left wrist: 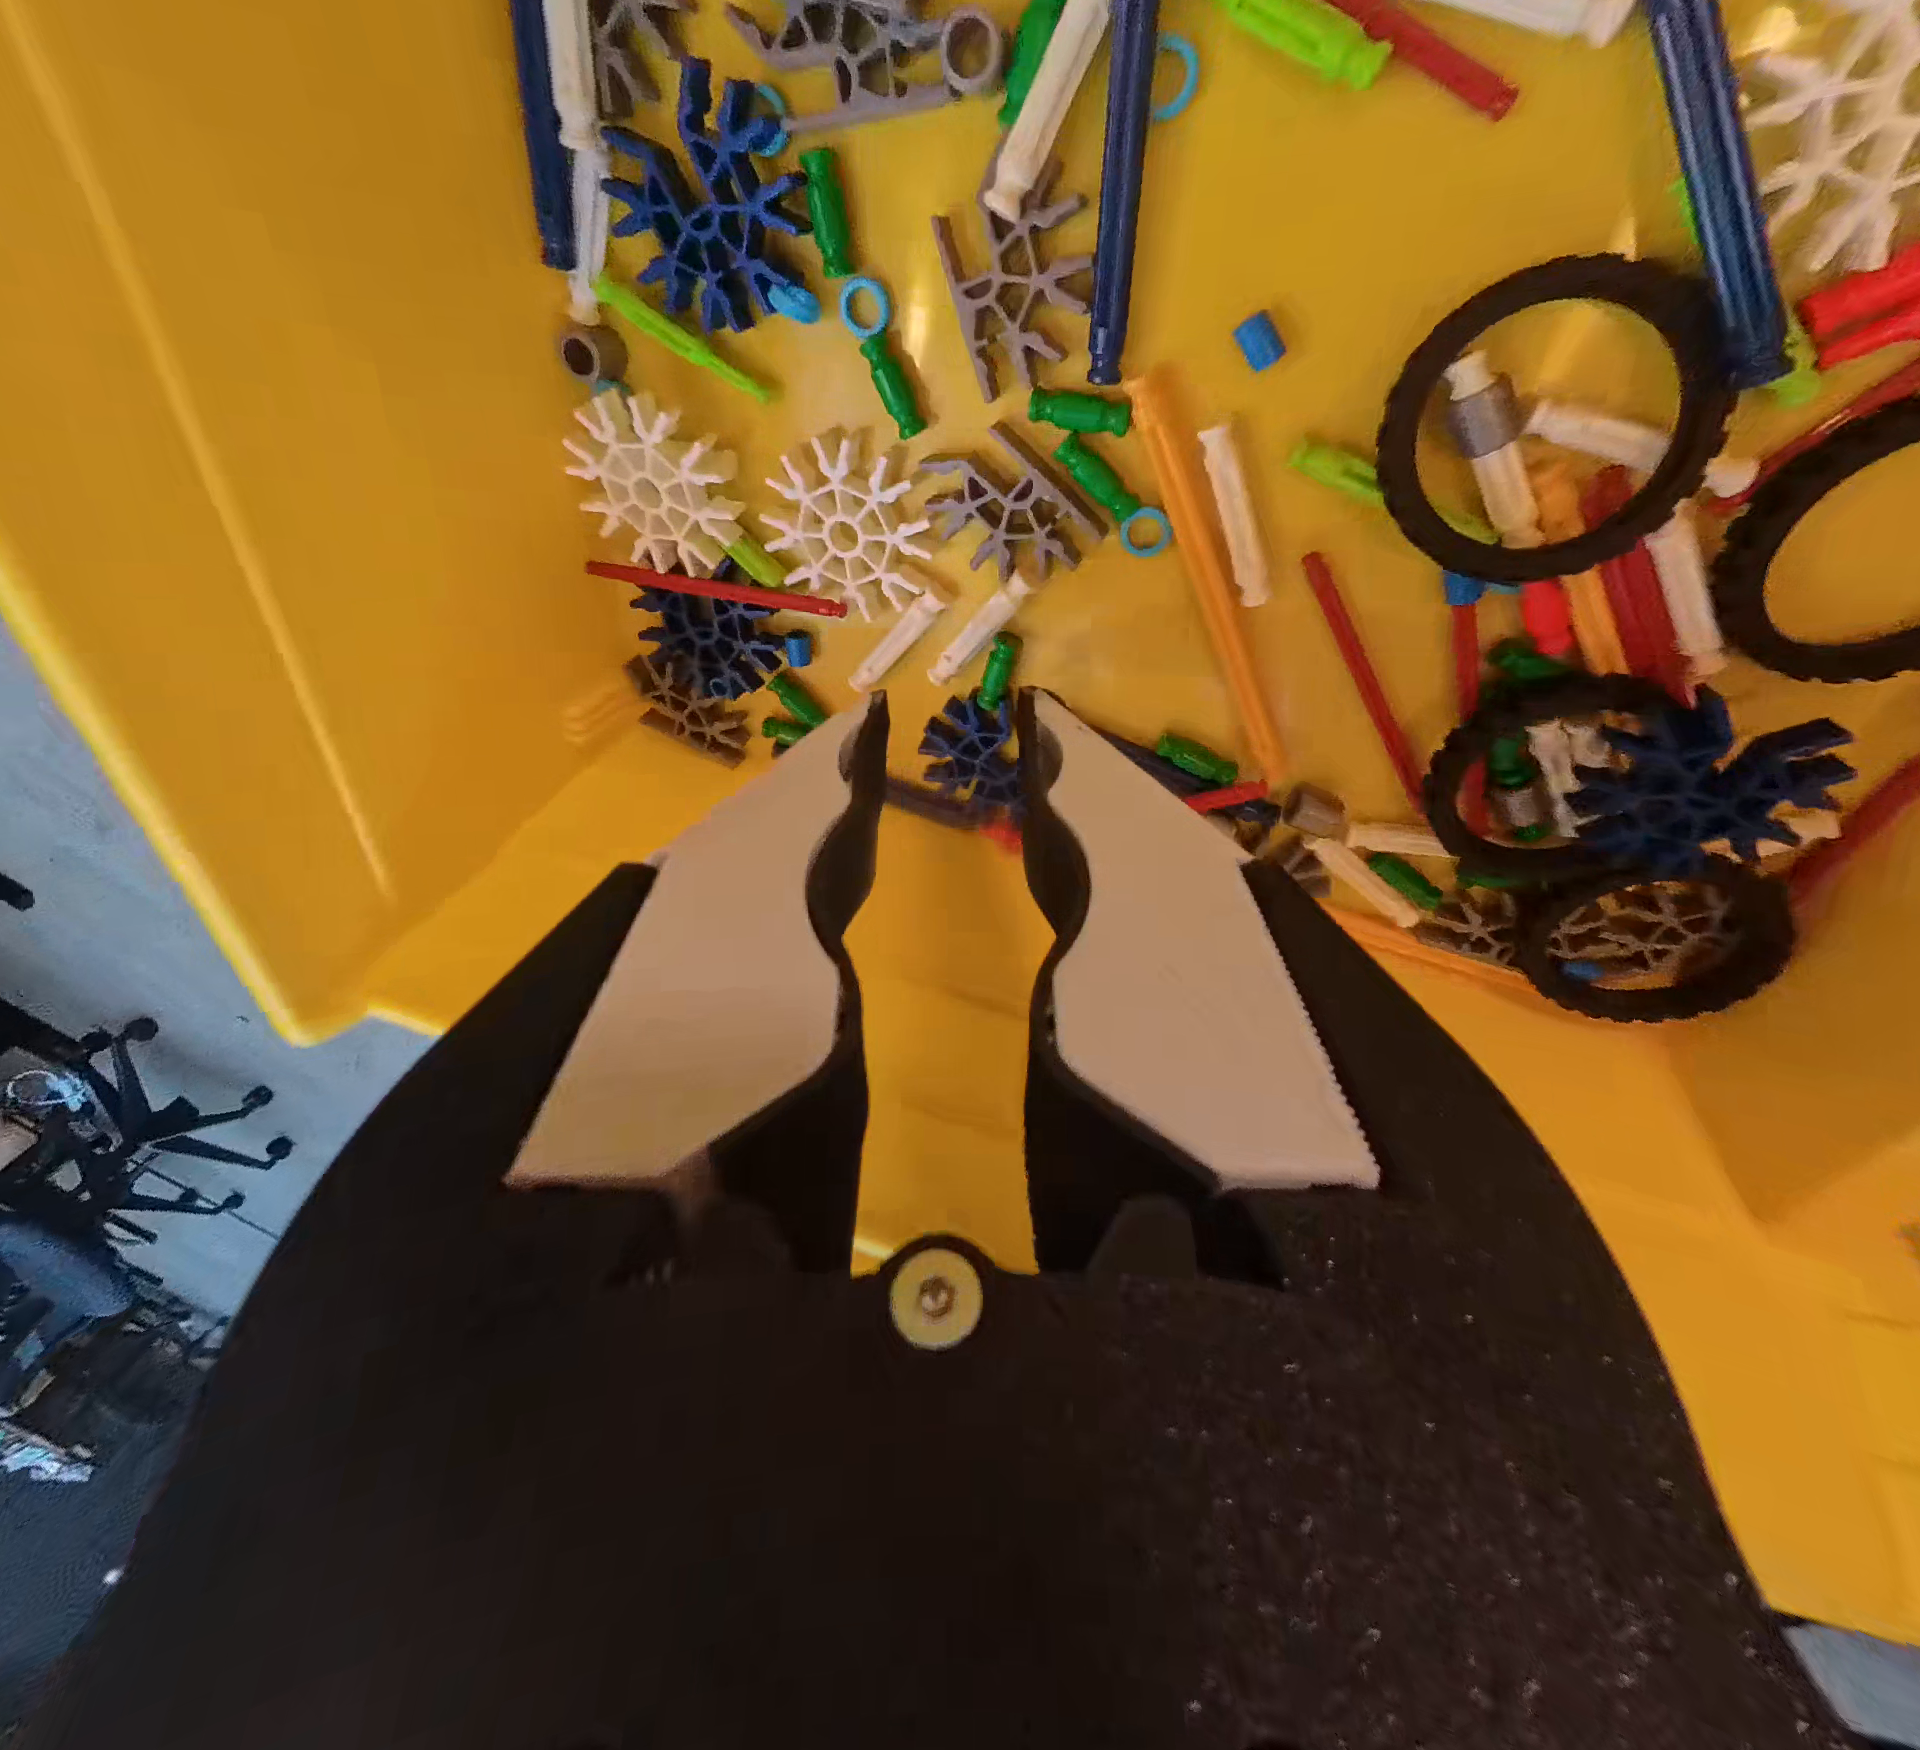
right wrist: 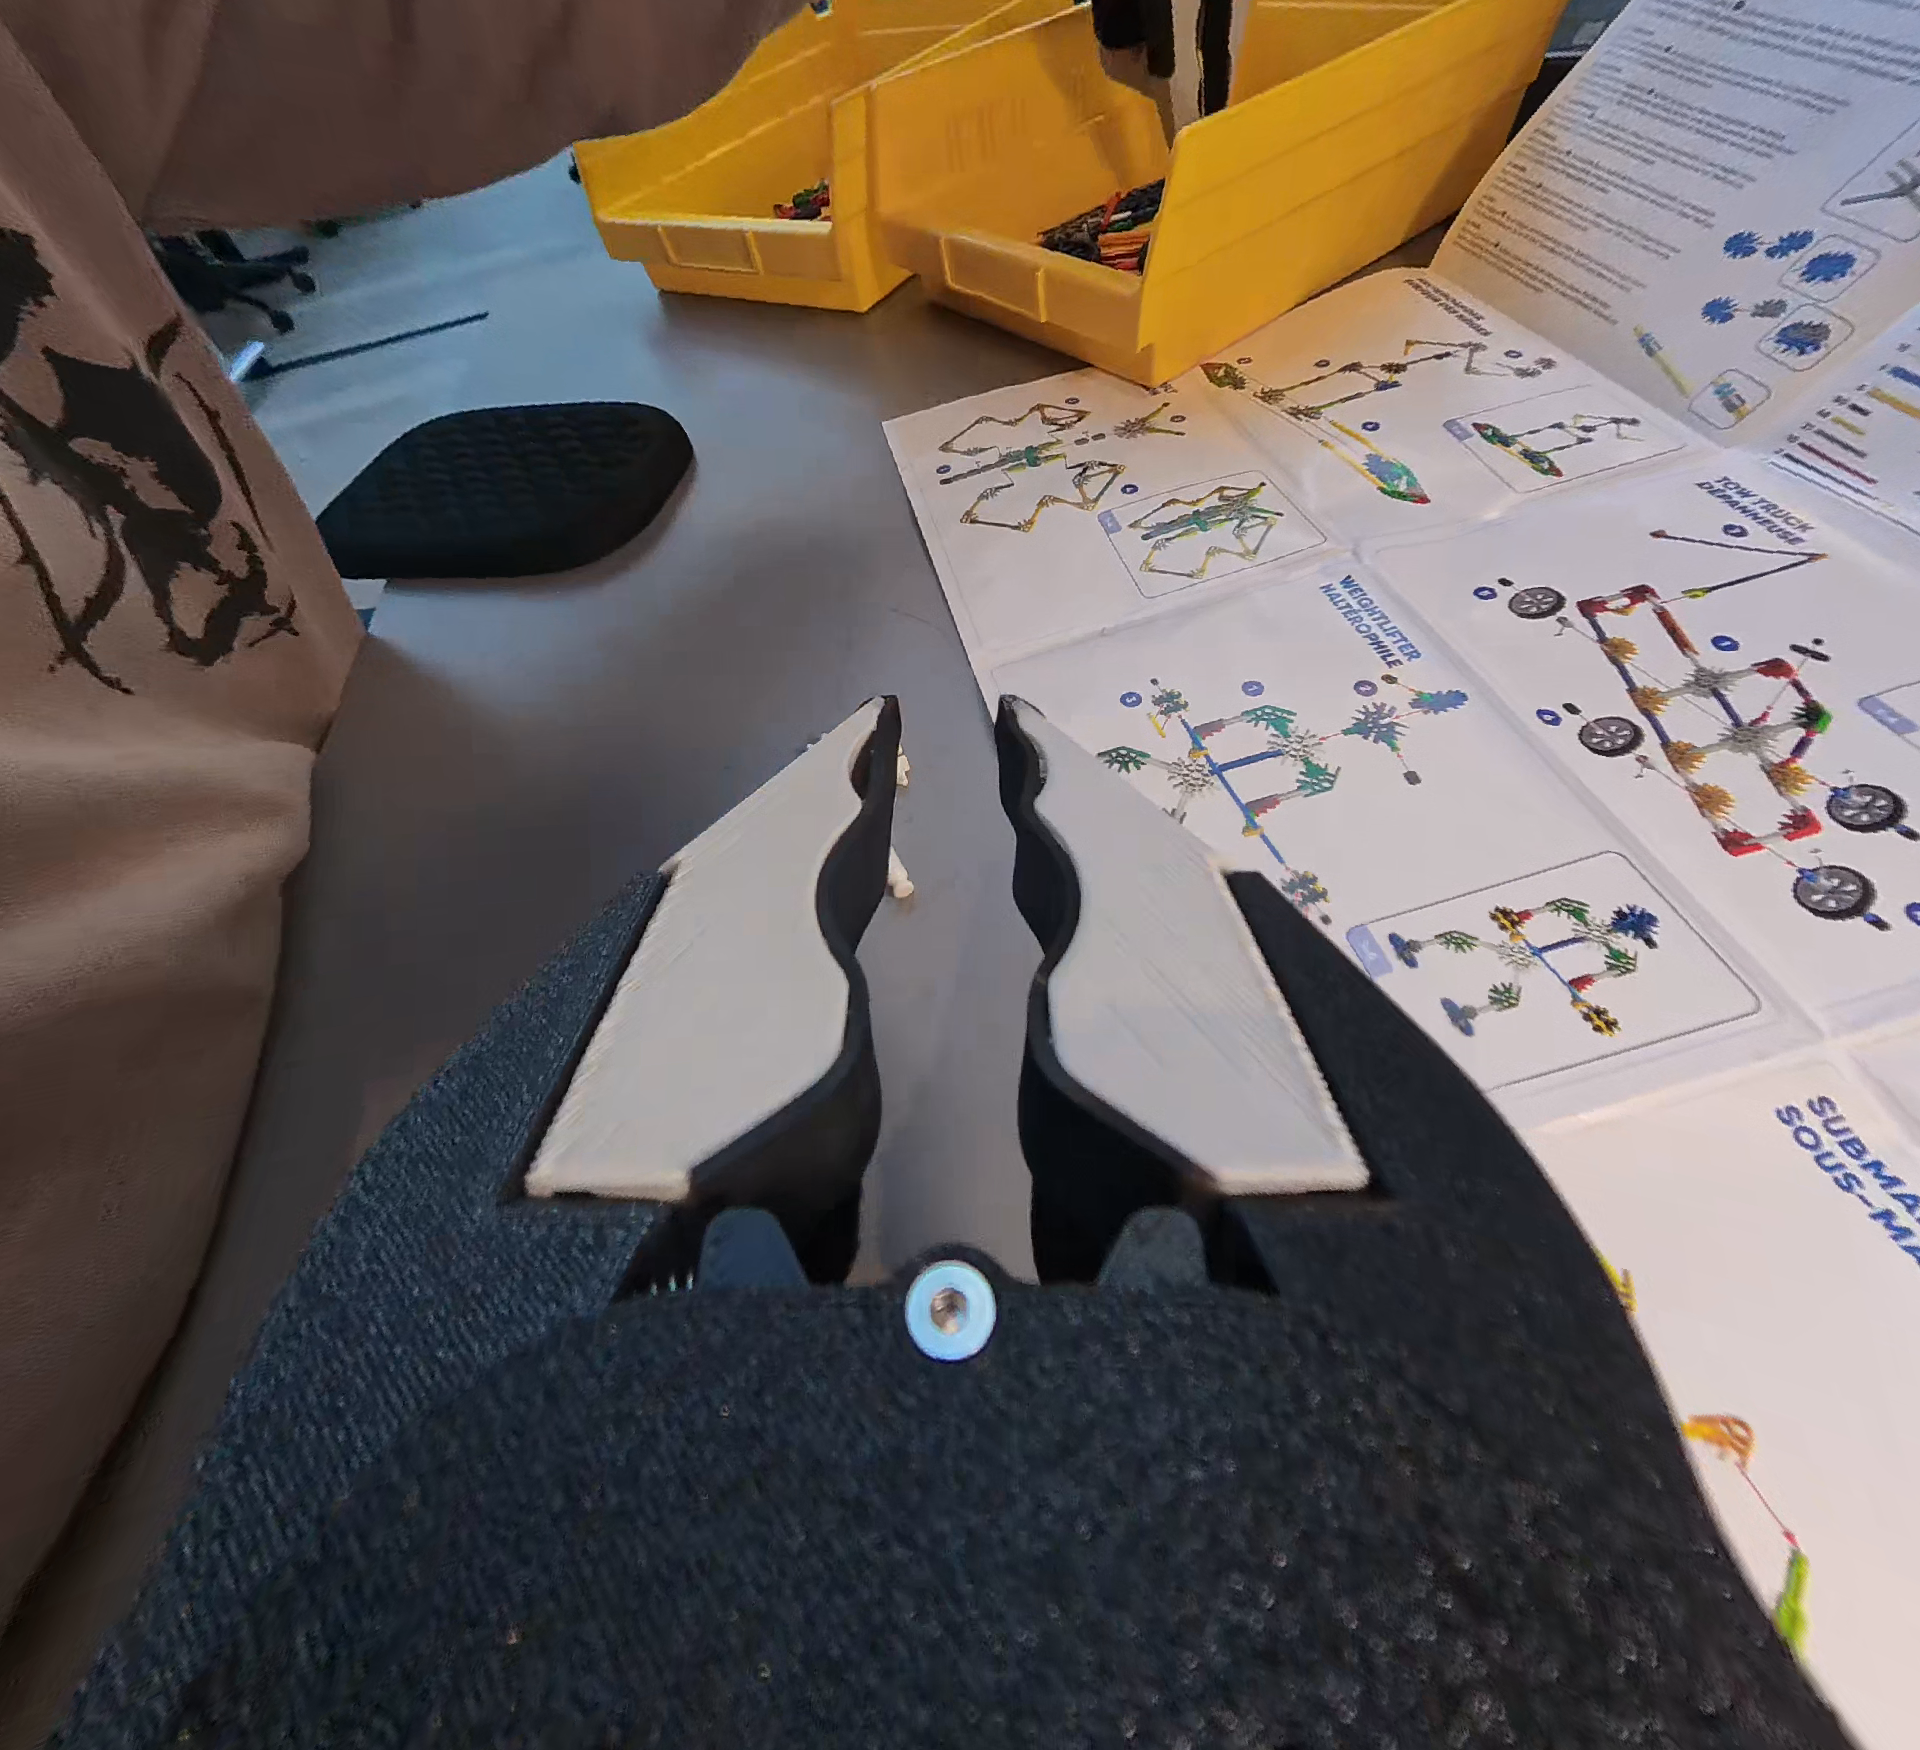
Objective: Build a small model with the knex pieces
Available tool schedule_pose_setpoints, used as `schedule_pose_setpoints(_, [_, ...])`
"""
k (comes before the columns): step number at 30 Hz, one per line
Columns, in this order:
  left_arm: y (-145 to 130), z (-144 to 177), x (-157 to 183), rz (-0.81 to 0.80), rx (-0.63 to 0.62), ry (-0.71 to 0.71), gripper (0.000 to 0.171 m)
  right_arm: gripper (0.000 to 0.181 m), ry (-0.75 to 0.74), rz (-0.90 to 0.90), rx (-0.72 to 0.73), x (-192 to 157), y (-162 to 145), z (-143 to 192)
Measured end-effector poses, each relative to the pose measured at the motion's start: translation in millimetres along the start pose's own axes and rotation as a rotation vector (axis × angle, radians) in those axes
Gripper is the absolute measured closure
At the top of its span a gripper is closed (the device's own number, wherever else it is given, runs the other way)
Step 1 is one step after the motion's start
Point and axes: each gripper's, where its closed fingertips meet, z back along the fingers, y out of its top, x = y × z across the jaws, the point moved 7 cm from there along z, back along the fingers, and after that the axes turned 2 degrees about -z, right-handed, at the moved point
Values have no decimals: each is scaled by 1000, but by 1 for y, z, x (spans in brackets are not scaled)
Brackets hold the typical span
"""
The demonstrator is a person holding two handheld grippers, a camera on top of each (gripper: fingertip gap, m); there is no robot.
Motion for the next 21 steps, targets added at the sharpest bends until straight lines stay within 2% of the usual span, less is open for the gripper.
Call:
schedule_pose_setpoints(8, [3, -25, -8, -71, -159, -112, 149, 163, 10, -53, -7, 4, -10, 0])
schedule_pose_setpoints(16, [11, -26, -15, -56, -159, -164, 159, 163, 23, -62, -35, 4, -16, -5])
schedule_pose_setpoints(19, [12, -24, -12, -64, -165, -199, 170, 163, 21, -64, -35, 4, -16, -5])
schedule_pose_setpoints(21, [12, -23, -10, -67, -164, -222, 171, 163, 19, -64, -33, 5, -17, -4])
